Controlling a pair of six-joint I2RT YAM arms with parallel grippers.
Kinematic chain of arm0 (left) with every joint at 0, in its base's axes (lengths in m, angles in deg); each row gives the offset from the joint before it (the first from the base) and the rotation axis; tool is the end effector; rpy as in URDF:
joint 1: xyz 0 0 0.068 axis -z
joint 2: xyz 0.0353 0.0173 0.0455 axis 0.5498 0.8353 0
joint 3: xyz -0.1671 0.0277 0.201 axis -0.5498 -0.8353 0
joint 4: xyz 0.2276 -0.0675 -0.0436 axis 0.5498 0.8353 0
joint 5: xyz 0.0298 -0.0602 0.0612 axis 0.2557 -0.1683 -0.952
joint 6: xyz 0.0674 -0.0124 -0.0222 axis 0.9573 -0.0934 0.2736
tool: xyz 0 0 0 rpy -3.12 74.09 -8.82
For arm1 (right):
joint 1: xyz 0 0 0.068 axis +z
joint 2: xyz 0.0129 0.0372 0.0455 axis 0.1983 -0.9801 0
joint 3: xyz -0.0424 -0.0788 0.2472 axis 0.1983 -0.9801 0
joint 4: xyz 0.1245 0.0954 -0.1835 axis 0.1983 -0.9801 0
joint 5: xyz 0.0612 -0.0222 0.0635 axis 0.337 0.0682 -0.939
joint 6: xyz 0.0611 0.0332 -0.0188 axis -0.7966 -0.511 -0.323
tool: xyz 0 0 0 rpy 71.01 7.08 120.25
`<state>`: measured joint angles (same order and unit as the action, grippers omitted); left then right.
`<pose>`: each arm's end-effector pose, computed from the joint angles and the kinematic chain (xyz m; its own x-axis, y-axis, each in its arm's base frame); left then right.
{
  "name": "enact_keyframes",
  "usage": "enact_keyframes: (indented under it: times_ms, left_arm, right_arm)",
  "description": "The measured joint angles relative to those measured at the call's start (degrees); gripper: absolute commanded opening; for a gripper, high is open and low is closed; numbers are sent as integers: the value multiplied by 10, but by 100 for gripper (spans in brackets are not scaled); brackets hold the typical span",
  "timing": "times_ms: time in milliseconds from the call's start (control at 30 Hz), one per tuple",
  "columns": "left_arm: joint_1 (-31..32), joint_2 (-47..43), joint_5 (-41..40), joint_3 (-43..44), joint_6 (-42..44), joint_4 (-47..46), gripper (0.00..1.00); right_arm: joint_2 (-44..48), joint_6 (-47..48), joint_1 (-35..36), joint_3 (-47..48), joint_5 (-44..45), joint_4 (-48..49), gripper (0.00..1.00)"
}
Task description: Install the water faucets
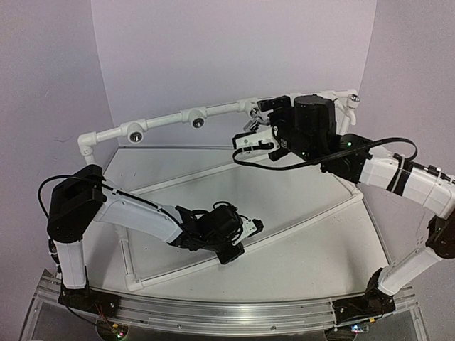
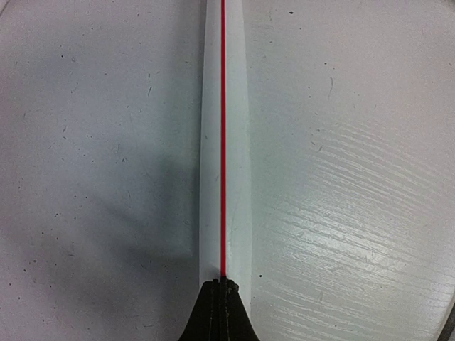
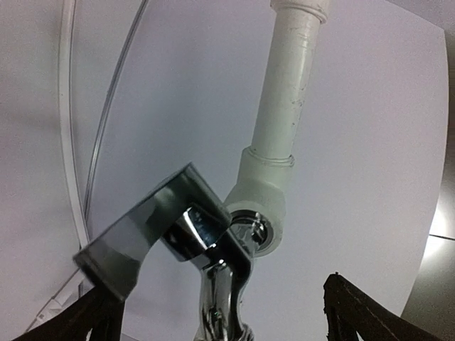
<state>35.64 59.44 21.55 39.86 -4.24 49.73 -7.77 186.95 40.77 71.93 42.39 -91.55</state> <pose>0.1472 -0.3686 0.1275 -0.2313 0.7512 -0.6182 0.9238 0.3688 0.1026 0.2333 0.2639 0.3967 0.5057 -0.8451 0.1734 -0.0136 -0.2088 -0.9779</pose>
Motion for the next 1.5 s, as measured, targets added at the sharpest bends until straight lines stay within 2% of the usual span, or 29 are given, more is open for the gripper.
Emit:
enact_keyframes:
  times_ms: [100, 167, 267, 367, 467, 567, 733, 833, 900, 967, 1033, 1133, 1200, 1333, 1500]
  left_arm:
    - [0, 0, 0, 0, 0, 0, 0]
    - [0, 0, 0, 0, 0, 0, 0]
    - [0, 0, 0, 0, 0, 0, 0]
    - [0, 0, 0, 0, 0, 0, 0]
    - [0, 0, 0, 0, 0, 0, 0]
    - [0, 0, 0, 0, 0, 0, 0]
    - [0, 0, 0, 0, 0, 0, 0]
    - [0, 0, 0, 0, 0, 0, 0]
    - [0, 0, 0, 0, 0, 0, 0]
    - [0, 0, 0, 0, 0, 0, 0]
    - [0, 0, 0, 0, 0, 0, 0]
    - [3, 1, 8, 1, 0, -2, 0]
    - [5, 1, 9, 1, 0, -2, 0]
    - [4, 2, 10, 3, 0, 0, 0]
    - [4, 2, 10, 3, -1, 0, 0]
  right_arm:
    - [-24, 15, 3, 0, 17, 40, 94]
    - [-39, 17, 4, 0, 21, 53, 83]
    - [-60, 6, 6, 3, 33, 74, 72]
    - [-77, -17, 9, 7, 48, 103, 54]
    - [-88, -76, 17, 9, 65, 124, 43]
    - [-94, -150, 27, 10, 82, 148, 38]
    - [-112, -304, 41, 36, 133, 171, 19]
    - [-119, -449, 45, 55, 173, 177, 11]
    - [-114, -587, 47, 49, 178, 180, 9]
    - [-92, -723, 43, 27, 163, 184, 12]
    - [-55, -884, 30, -8, 121, 189, 19]
    - [-14, -1105, 2, -56, 41, 208, 31]
    - [-4, -1212, -12, -74, 3, 224, 42]
    - [5, -1331, -18, -93, -29, 262, 58]
    - [54, -1333, -15, -130, -25, 273, 78]
